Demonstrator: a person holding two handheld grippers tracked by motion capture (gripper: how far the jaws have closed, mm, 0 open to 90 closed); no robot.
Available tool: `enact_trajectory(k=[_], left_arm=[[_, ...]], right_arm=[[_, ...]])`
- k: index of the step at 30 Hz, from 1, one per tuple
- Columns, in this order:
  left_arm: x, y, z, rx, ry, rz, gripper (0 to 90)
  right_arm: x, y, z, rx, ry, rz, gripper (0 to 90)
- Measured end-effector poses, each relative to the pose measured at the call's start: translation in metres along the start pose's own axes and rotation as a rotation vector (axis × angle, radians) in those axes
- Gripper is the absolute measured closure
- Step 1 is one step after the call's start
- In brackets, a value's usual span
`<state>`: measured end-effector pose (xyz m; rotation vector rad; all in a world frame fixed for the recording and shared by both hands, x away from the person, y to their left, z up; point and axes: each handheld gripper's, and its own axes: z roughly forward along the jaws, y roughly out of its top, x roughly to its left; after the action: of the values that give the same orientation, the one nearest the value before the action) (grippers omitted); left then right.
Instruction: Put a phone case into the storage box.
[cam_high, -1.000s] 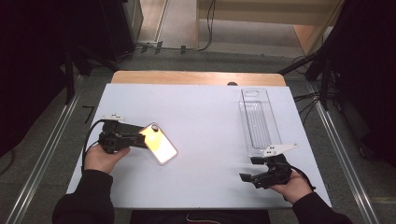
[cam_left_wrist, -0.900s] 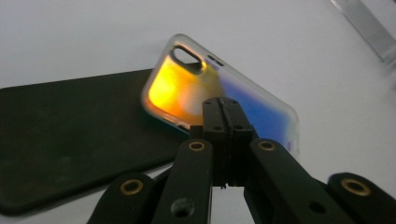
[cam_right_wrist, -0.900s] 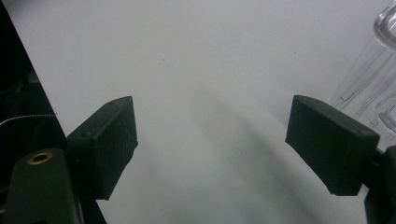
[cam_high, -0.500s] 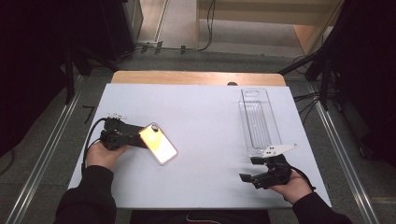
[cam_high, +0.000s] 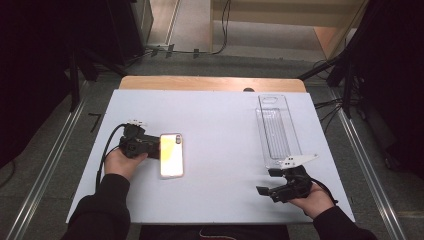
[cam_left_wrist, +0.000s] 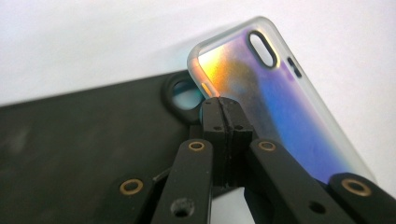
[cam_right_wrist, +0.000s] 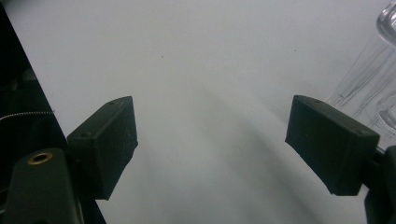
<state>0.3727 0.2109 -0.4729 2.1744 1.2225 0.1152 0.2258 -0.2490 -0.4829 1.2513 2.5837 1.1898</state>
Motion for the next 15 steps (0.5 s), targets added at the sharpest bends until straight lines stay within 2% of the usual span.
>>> enact_trajectory(k=[3,5,9,15], left_arm=[[-0.006,0.003,0.009,0.023,-0.010,0.033,90.0],[-0.009,0.005,0.012,0.024,-0.002,0.047,90.0],[-0.011,0.008,0.015,0.000,-0.025,0.040,90.0],[-0.015,0.015,0.021,-0.002,-0.042,0.068,90.0]], right_arm=[[0.000,0.000,0.000,0.003,0.000,0.001,14.7],[0.000,0.000,0.000,0.002,0.002,0.000,14.7],[0.000,0.000,0.000,0.003,0.002,-0.002,14.7],[0.000,0.000,0.000,0.004,0.002,-0.004,14.7]])
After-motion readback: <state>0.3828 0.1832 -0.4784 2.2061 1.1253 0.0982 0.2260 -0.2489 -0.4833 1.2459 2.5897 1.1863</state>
